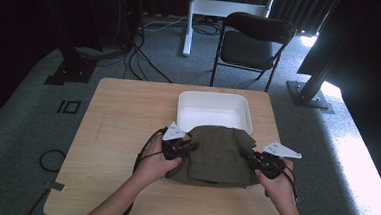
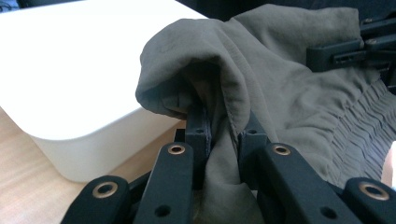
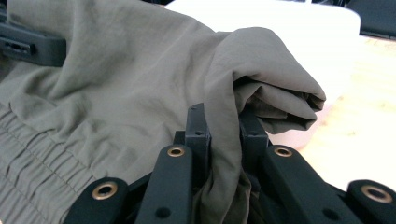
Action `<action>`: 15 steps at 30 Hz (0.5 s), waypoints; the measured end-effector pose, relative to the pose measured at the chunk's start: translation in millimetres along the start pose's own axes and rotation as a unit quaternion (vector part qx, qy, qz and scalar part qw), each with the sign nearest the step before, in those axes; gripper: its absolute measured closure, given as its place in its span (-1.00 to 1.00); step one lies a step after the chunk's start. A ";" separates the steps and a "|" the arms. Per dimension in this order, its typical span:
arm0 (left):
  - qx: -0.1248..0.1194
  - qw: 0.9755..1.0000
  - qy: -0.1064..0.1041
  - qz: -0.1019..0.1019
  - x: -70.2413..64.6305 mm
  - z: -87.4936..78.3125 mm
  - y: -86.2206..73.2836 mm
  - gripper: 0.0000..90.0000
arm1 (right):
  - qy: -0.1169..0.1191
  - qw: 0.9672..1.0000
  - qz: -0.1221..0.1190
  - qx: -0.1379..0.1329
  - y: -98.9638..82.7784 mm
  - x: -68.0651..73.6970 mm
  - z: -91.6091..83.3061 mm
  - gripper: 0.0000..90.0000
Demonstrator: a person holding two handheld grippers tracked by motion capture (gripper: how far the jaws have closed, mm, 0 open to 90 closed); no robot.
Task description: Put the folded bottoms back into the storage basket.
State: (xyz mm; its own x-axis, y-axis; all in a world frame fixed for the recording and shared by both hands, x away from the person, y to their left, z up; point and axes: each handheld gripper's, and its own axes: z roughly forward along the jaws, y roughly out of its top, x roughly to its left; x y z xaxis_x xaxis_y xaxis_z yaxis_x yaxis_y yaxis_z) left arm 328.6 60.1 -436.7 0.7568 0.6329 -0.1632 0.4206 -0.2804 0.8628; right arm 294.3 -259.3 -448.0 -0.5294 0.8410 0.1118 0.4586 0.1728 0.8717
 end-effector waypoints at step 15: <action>-0.025 1.000 0.007 0.002 17.0 -6.5 44.7 0.80 | -0.003 1.000 0.003 -0.022 47.6 -9.9 8.1 0.75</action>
State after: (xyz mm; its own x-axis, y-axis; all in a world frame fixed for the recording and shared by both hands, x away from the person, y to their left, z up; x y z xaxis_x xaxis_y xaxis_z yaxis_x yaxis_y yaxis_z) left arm 357.0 62.9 -397.8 0.7509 0.6424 -0.1532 0.3919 -0.2467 0.8863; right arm 327.2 -255.3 -411.5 -0.5223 0.8449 0.1152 0.4296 0.1440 0.8915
